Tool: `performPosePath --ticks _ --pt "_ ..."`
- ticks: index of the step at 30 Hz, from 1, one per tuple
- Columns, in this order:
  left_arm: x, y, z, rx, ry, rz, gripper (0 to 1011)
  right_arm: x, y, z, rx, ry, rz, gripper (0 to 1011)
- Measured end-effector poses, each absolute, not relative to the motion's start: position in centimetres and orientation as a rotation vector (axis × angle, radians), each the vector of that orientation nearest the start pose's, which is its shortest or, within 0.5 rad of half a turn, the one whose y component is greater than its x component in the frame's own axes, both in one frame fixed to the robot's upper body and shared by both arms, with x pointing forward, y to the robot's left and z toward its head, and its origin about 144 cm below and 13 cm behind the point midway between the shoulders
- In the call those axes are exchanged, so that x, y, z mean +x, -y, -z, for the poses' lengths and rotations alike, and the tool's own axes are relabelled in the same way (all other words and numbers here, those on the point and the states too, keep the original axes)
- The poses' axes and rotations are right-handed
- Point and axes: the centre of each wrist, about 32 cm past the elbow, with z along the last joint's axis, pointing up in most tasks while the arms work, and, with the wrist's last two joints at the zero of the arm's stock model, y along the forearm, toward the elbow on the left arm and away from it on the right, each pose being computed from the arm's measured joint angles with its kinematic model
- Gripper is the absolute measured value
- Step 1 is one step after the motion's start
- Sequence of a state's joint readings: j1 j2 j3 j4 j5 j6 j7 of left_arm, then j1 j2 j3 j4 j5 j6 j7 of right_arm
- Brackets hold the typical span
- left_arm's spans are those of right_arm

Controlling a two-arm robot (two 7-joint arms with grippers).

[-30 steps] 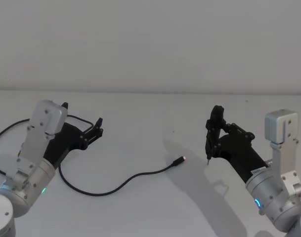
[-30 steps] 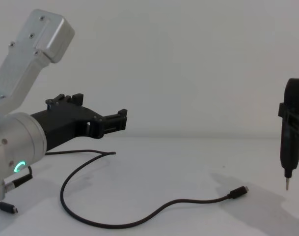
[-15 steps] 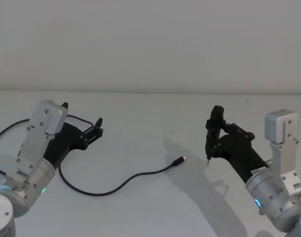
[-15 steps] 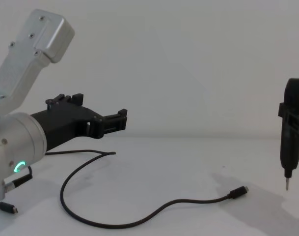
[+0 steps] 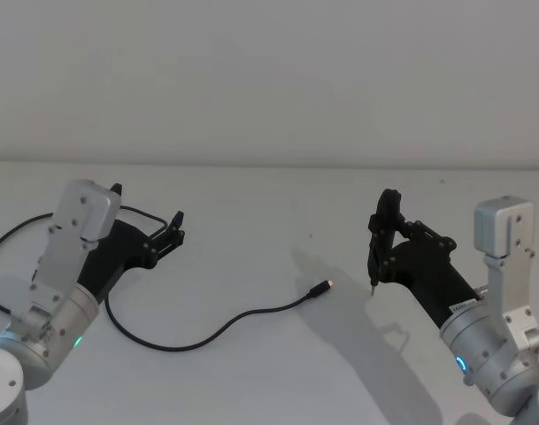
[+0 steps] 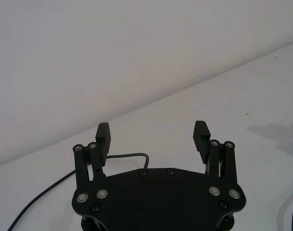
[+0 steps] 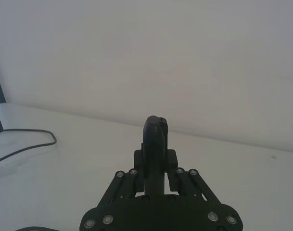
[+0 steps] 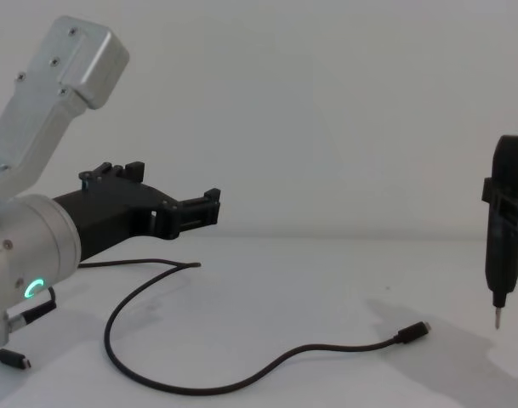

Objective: Pick up the data cable with the one hand.

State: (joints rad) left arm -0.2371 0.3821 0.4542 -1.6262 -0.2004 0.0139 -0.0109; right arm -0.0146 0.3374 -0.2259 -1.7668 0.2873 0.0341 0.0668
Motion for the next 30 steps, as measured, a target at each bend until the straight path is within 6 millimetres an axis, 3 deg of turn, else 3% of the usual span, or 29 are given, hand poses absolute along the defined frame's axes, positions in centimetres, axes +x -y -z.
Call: performPosePath --ticks 17,30 --pt "49.2 -20.1 -120.9 0.077 0.269 -1.091 1001 44.3 23.7 -118.9 0.026 0.075 1.229 274" --pt "49.4 -21.6 -122.6 0.143 0.226 -0.933 1001 44.3 23.7 -118.9 0.026 0.075 1.229 275"
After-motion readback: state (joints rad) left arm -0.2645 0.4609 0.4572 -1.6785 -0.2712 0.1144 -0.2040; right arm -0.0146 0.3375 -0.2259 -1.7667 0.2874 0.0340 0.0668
